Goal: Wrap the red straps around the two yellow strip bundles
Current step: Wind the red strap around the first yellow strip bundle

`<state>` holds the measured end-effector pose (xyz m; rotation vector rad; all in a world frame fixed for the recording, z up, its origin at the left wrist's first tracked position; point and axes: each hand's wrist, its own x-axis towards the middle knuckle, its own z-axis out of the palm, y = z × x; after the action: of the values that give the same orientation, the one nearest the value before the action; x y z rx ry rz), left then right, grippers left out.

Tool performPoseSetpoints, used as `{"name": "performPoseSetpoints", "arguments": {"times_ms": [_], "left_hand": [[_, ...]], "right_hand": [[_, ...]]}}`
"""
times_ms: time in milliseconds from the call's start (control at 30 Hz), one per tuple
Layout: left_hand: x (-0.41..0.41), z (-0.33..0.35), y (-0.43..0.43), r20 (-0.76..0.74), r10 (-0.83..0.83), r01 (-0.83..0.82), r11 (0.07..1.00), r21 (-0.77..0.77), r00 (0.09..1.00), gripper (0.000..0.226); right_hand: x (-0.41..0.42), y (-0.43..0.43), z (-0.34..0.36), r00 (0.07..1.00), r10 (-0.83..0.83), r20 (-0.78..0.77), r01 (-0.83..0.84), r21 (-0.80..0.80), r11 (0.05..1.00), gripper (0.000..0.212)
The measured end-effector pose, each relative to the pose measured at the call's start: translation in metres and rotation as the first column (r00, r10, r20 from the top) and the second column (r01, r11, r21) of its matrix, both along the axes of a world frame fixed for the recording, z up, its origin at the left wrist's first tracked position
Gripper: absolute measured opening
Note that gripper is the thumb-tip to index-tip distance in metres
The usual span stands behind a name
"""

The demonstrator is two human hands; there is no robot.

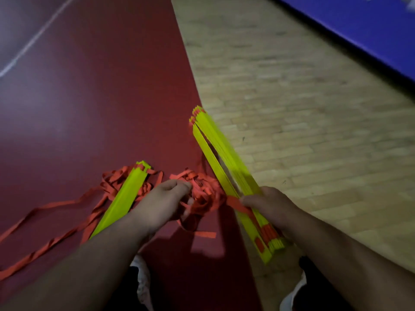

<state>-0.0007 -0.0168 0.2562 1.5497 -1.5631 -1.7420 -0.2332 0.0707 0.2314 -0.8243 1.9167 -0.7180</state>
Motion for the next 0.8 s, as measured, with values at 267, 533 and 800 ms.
{"name": "performPoseSetpoints", "arguments": {"times_ms": [267, 533, 800], "left_hand": [[-0.008, 0.036, -0.001, -0.246, 0.175, -0.134, 0.976, 0.173, 0.953, 0.041], [-0.026, 0.040, -0.007, -0.476, 0.031, 0.057, 0.984, 0.168, 0.879, 0.063], [-0.047, 0.048, -0.011, -0.568, 0.282, -0.150, 0.952, 0.268, 0.773, 0.038]], "right_hand": [[0.048, 0.021, 0.069, 0.939, 0.068, 0.337, 0.039, -0.301, 0.953, 0.033], [0.059, 0.003, 0.051, 0.997, 0.074, 0.026, -0.058, -0.385, 0.921, 0.078], [0.053, 0.008, 0.042, 0.973, 0.188, -0.135, -0.223, -0.329, 0.918, 0.050]]}}
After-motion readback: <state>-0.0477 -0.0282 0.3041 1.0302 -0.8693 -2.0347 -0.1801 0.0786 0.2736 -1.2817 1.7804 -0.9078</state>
